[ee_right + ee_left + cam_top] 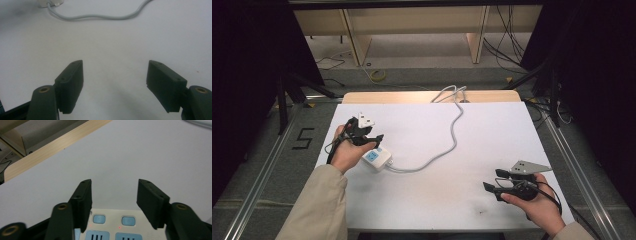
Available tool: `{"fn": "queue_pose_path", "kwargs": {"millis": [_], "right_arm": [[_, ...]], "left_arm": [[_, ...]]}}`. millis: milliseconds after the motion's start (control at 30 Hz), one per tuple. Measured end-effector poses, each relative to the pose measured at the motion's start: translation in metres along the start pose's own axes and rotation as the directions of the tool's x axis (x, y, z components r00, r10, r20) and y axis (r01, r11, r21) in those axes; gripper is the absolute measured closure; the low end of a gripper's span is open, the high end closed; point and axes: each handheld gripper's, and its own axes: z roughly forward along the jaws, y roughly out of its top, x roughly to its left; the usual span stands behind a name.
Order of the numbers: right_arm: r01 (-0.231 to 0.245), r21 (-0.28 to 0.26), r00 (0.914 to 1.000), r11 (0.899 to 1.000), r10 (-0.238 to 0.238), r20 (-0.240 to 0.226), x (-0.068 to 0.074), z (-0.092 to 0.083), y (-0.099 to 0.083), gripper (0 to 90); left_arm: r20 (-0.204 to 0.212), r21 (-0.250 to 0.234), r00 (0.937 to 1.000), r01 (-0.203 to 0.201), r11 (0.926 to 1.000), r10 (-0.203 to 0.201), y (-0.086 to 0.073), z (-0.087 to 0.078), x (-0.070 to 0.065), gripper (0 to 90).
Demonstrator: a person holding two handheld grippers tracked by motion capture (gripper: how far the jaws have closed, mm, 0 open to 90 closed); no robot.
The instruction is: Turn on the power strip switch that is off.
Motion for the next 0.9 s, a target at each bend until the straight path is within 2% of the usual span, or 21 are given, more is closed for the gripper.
{"fn": "queue_pose_path", "kwargs": {"millis": [67, 167, 267, 400, 600, 900], "right_arm": [[0.002, 0.001, 1.0000, 1.000, -0.002, -0.002, 0.000, 0.000, 0.000, 30.4], [0.003, 0.000, 1.0000, 1.000, -0.003, -0.001, 0.000, 0.000, 0.000, 30.4], [0.004, 0.000, 1.0000, 1.000, -0.004, -0.001, 0.000, 0.000, 0.000, 30.4], [0.004, -0.001, 1.0000, 1.000, -0.004, -0.002, 0.000, 0.000, 0.000, 30.4], [0.003, -0.002, 1.0000, 1.000, -0.003, -0.001, 0.001, 0.000, 0.000, 30.4], [0.002, -0.003, 1.0000, 1.000, -0.002, -0.001, 0.001, 0.000, 0.000, 30.4]], "left_arm": [[0.007, -0.012, 0.9999, 0.007, 0.9999, -0.007, 0.000, -0.002, -0.001, 35.1], [-0.007, -0.056, 1.0000, 0.004, 0.9984, -0.004, 0.002, -0.007, -0.004, 30.5], [0.008, -0.081, 0.9999, 0.016, 0.9966, -0.015, 0.004, -0.012, -0.006, 28.6], [0.029, -0.069, 0.9996, -0.004, 0.9976, 0.006, 0.003, -0.014, -0.012, 25.0], [0.063, -0.059, 0.9979, -0.014, 0.9982, 0.017, 0.000, -0.017, -0.020, 23.2], [0.127, -0.071, 0.9902, -0.049, 0.9963, 0.057, -0.004, -0.024, -0.035, 22.4]]}}
